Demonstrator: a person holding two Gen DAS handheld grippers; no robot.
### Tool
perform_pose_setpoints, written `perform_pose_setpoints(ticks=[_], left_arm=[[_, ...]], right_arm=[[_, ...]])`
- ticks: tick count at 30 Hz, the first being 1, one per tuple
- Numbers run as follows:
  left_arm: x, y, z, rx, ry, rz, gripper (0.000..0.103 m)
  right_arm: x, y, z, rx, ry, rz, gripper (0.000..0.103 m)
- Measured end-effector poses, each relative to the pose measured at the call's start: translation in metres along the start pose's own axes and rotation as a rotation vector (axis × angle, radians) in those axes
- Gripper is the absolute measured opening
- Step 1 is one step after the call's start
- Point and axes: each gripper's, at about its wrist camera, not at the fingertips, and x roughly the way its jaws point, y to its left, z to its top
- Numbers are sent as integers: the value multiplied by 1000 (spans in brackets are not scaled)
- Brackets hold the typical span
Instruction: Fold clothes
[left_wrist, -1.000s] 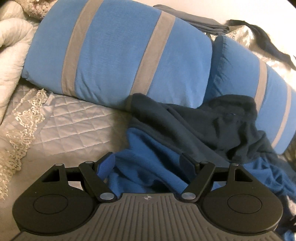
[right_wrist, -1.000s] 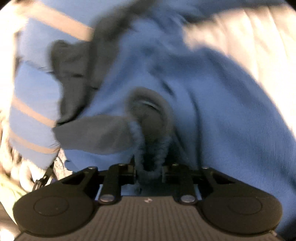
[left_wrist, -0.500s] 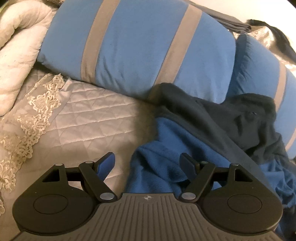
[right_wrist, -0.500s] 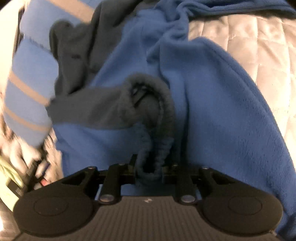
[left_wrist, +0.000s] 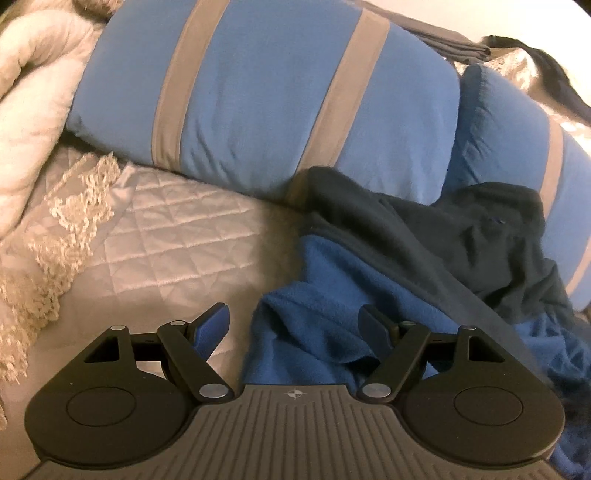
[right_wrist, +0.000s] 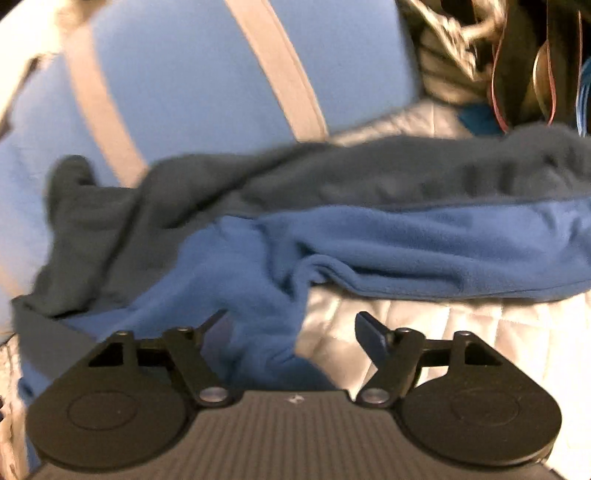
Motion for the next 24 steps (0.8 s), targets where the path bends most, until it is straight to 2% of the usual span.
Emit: perform_pose_setpoints(ticks=[3, 4, 7, 12, 15, 16, 17, 18, 19, 20, 24], left_arm=[[3, 0, 0, -5, 12, -1, 76], [4, 1, 1, -11, 17, -2, 76], [7, 3, -1, -29, 29, 6, 76], [9, 8, -1, -38, 25, 22, 76], [10, 10, -1, -41, 29, 30, 76], [11, 11, -1, -43, 30, 33, 76], [11, 12, -1, -42, 31, 35, 76], [11, 12, -1, -40, 31, 36, 76], [11, 13, -1, -41, 31, 36, 76], [11, 13, -1, -41, 31, 36, 76], [12, 12, -1, -39, 41, 32, 76]], right_arm=[[23, -9, 14, 13, 14, 1, 45], [31, -12, 18, 17, 19, 1, 16], [54, -22, 32, 30, 33, 2, 13], [52, -18, 43, -17, -36, -3, 13], [58, -16, 42, -61, -27, -17, 15], [60, -15, 41, -76, -21, -20, 19], [60, -15, 41, -78, -15, -28, 39], [61, -14, 41, -78, -8, -35, 43], [55, -13, 40, -73, -11, -49, 54], [49, -12, 38, -67, -14, -64, 62], [25, -7, 32, -44, -28, -123, 75]])
